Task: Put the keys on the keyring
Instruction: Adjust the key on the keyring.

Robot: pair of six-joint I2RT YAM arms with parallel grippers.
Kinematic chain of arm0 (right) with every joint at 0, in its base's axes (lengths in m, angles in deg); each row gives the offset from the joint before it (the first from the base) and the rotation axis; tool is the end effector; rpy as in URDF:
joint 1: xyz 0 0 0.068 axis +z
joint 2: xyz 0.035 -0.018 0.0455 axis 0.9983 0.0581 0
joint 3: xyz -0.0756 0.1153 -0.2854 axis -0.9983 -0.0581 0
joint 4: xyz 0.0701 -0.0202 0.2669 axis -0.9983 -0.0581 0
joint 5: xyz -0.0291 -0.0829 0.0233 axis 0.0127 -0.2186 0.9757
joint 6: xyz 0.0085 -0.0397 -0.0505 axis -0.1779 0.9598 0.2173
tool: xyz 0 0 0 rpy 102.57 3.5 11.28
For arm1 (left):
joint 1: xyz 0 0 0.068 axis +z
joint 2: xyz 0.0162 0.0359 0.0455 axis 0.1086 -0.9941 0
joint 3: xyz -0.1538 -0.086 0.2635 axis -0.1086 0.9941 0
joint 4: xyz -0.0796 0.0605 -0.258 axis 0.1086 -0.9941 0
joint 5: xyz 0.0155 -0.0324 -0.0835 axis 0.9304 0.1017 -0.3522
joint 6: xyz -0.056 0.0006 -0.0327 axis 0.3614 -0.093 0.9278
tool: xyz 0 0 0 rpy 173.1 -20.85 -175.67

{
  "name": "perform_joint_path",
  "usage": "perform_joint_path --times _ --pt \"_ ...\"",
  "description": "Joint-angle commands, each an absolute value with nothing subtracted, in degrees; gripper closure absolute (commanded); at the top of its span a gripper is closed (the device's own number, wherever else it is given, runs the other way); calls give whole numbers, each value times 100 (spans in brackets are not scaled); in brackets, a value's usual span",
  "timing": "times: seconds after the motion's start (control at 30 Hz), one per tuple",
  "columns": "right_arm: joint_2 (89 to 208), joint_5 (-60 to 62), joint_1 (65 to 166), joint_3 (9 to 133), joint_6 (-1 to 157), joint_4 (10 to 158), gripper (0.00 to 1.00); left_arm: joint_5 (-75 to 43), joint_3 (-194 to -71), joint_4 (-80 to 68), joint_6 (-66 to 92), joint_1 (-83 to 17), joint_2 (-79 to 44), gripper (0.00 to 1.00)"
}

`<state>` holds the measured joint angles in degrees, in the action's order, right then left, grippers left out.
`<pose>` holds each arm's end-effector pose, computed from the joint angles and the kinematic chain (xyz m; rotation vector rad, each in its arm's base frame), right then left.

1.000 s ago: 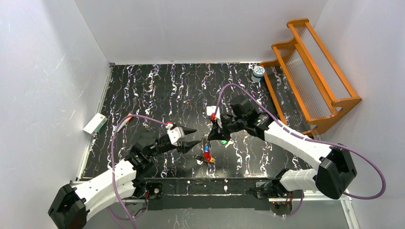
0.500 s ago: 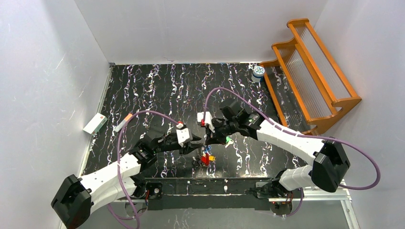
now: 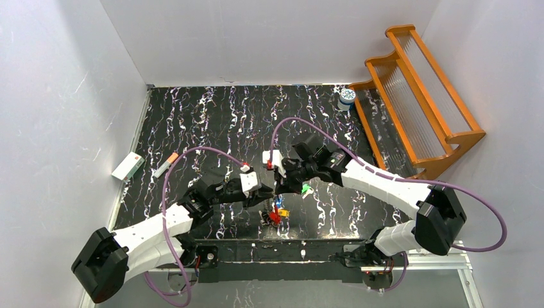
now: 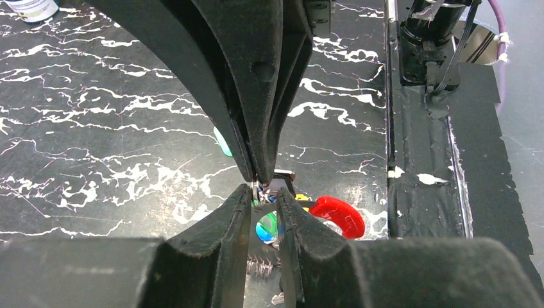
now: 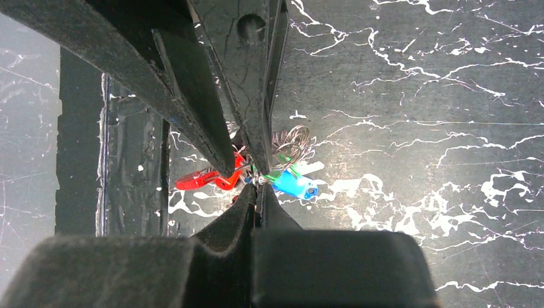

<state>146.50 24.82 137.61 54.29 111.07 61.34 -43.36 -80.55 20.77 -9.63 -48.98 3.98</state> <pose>0.1763 0.2597 0.3024 -1.6733 1.6409 0.8616 0.1300 -0.1604 0.2576 1.1913 1.2563 -0.9248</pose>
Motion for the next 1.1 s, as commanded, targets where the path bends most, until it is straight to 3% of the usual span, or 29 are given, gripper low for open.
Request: perform_joint_path --times 0.0,0.17,0.43,1.07 --pt "14585 2523 13823 5738 11104 6145 99 -4440 -8190 2212 -939 -4963 397 81" --pt "14508 2582 13858 5720 11104 6173 99 -4325 -8155 2230 -931 -4972 389 85" --pt "14381 2711 13894 5711 11177 6242 99 -3888 -8044 2215 -922 -4974 544 77" --pt "14309 2658 13949 5747 11216 6232 99 -3846 -8124 1800 -1127 -4985 626 82"
